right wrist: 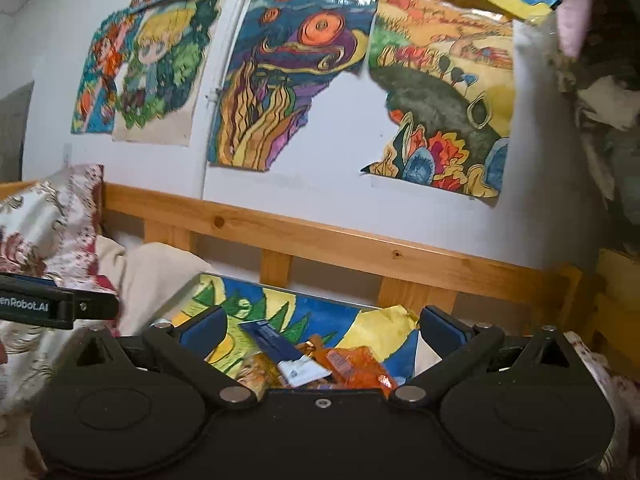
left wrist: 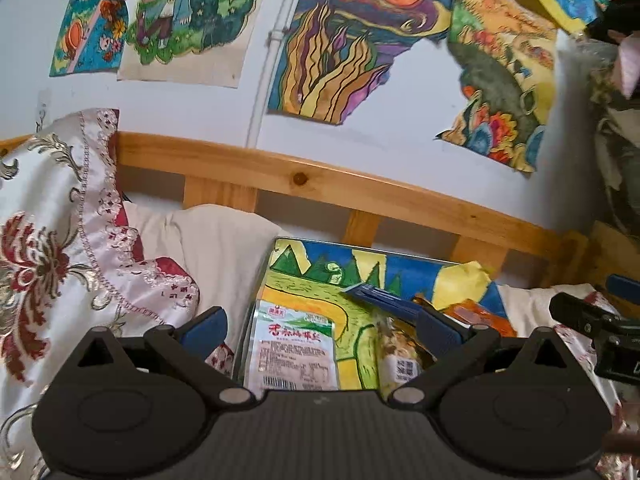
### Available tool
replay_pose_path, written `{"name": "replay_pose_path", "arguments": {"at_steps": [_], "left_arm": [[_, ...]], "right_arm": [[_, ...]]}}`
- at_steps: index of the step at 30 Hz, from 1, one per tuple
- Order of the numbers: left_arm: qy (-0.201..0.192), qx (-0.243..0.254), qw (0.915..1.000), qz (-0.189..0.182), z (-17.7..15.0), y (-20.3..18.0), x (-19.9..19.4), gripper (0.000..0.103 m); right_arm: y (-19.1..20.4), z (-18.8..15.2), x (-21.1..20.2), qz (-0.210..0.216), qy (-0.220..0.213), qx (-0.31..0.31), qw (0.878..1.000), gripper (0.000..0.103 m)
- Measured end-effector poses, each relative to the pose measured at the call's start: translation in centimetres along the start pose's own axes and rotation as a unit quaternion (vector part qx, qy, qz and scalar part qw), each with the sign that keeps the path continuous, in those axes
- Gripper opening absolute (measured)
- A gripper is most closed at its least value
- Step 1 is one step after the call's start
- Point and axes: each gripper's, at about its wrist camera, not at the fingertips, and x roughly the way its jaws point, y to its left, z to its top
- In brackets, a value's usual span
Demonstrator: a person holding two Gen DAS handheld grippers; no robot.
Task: Organize snacks
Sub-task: 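Open both tools and pull them back up from the tray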
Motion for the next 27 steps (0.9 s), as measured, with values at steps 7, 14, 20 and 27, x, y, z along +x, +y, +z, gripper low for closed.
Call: {"name": "replay_pose_path", "arguments": {"at_steps": [7, 14, 20, 27], "left_arm": [[-0.012, 0.025, 0.9996, -0.009, -1.4, -0.3, -4.2, 0.102], [-0.007, 0.043, 0.9989, -0.014, -3.0, -0.4, -7.0, 0.102], [0.0, 0.059, 0.9982, -0.013, -4.5, -0.4, -8.8, 0.102], [0.009, 0.065, 0.9978, -0.012, -6.0, 0.1, -10.3, 0.102]], "right_arm": [[0.5, -1.6, -5.0, 0.0, -0.003, 0.028, 1.0, 0.102], [0.9, -3.1, -8.5, -0.006, 0.004, 0.05, 0.999, 0.102], [1.6, -4.4, -10.9, -0.01, 0.01, 0.038, 0.999, 0.102], [2.0, -5.9, -12.8, -0.008, 0.025, 0.044, 0.999, 0.102]]}}
